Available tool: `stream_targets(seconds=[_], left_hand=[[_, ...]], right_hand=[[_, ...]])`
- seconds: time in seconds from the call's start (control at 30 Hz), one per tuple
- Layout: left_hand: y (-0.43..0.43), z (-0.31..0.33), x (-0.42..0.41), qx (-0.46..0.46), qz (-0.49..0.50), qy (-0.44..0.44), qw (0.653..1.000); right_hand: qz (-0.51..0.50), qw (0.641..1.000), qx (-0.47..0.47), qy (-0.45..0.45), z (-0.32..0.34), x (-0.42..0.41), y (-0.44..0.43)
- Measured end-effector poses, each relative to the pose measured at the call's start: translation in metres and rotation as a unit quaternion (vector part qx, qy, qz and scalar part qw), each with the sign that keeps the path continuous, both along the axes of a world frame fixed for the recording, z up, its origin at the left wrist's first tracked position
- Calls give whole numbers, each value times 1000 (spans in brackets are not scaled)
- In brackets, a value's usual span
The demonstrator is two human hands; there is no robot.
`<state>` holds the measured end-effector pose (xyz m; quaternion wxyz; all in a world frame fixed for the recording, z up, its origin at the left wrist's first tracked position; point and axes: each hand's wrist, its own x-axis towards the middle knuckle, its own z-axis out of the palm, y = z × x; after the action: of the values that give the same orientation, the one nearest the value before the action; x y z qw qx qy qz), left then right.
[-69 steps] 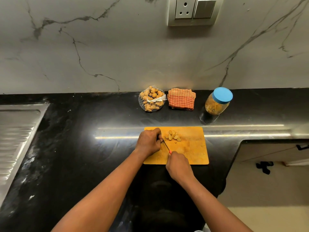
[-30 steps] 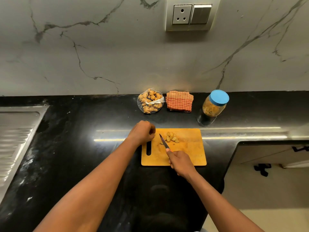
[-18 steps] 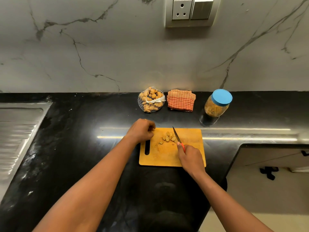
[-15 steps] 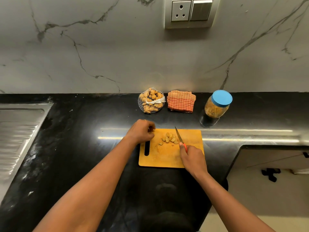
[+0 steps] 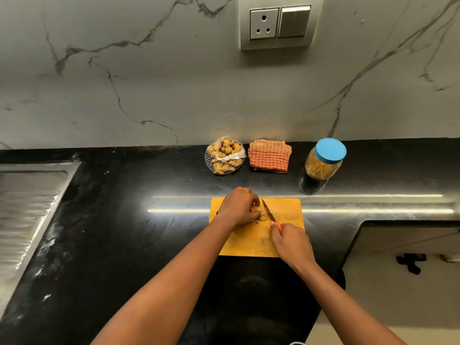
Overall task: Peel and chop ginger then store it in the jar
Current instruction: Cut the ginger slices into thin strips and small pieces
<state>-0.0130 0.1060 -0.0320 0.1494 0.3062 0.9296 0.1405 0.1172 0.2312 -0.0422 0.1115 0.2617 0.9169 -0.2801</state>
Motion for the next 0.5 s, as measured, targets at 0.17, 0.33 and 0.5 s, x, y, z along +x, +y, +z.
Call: stream_targets(seconds=[0.17,0.33,0.5], left_hand=[[-3,4,-5,16,19,-72,997],[-7,11,-6,26,15,-92,995],[-13,13,-4,30,19,-57,998]], right_hand=[[1,1000,4,-6,2,3,1],[2,1000,-14,-8,3,5,0],[-4,1000,-16,-5,4,11,1]])
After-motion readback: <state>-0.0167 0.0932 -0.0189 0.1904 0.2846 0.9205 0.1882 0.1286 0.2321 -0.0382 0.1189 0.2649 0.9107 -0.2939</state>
